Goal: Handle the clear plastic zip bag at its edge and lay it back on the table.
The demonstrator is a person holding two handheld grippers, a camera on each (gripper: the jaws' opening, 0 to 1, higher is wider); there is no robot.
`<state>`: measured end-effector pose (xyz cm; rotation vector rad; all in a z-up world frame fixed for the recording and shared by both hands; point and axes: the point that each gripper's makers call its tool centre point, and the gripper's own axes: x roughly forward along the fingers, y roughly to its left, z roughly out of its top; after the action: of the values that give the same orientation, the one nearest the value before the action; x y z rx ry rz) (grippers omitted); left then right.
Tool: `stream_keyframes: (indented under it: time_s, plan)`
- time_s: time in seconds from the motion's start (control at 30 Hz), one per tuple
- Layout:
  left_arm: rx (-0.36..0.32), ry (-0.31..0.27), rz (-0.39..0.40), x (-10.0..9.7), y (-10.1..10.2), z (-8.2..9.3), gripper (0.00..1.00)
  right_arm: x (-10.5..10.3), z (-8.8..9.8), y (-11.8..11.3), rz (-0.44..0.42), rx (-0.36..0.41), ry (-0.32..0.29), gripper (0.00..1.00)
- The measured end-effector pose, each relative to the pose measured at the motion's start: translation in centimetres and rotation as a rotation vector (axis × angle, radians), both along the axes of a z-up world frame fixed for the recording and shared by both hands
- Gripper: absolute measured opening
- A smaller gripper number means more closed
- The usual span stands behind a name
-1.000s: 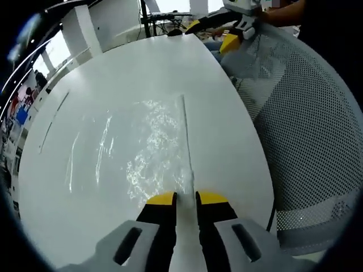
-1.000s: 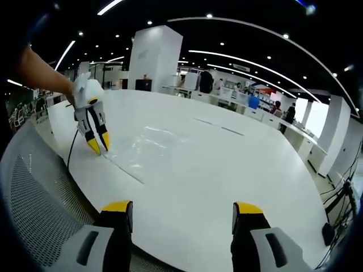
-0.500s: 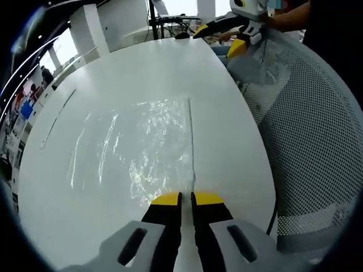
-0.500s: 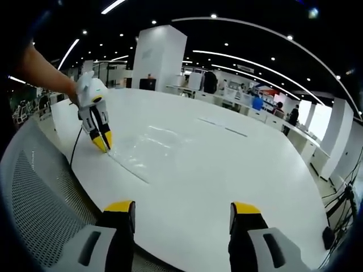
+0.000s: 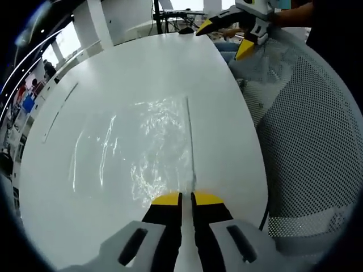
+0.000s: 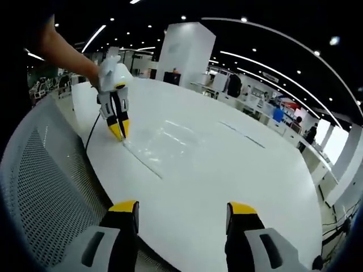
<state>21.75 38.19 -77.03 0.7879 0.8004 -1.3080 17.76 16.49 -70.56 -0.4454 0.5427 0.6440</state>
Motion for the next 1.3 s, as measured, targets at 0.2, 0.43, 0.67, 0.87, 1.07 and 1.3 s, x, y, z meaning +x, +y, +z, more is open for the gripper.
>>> stream_keyframes:
  time_s: [0.2, 0.43, 0.67, 0.87, 1.07, 1.3]
  plan:
    - [-0.034, -0.008, 0.001, -0.8, -0.4, 1.0, 0.04, 0.6, 1.9, 2.8, 0.116, 0.014, -0.006, 0.55]
    - [-0.049, -0.016, -0.012, -1.8, -0.9, 2.4, 0.03, 0.8, 3.0, 5.4, 0.203, 0.03, -0.032, 0.52]
    - [-0.063, -0.011, -0.017, -2.6, -1.6, 3.4, 0.03, 0.5, 2.2, 6.7, 0.235, 0.042, -0.026, 0.51]
    - [-0.074, -0.009, -0.025, -3.1, -2.4, 4.5, 0.03, 0.4, 2.1, 7.4, 0.261, 0.035, -0.025, 0.5]
    - [-0.1, -0.014, -0.041, -3.3, -3.3, 5.7, 0.03, 0.3, 2.0, 8.8, 0.287, 0.044, -0.03, 0.45]
    - [-0.129, -0.021, -0.06, -3.6, -4.3, 6.9, 0.03, -0.1, 1.7, 10.1, 0.33, 0.043, -0.03, 0.38]
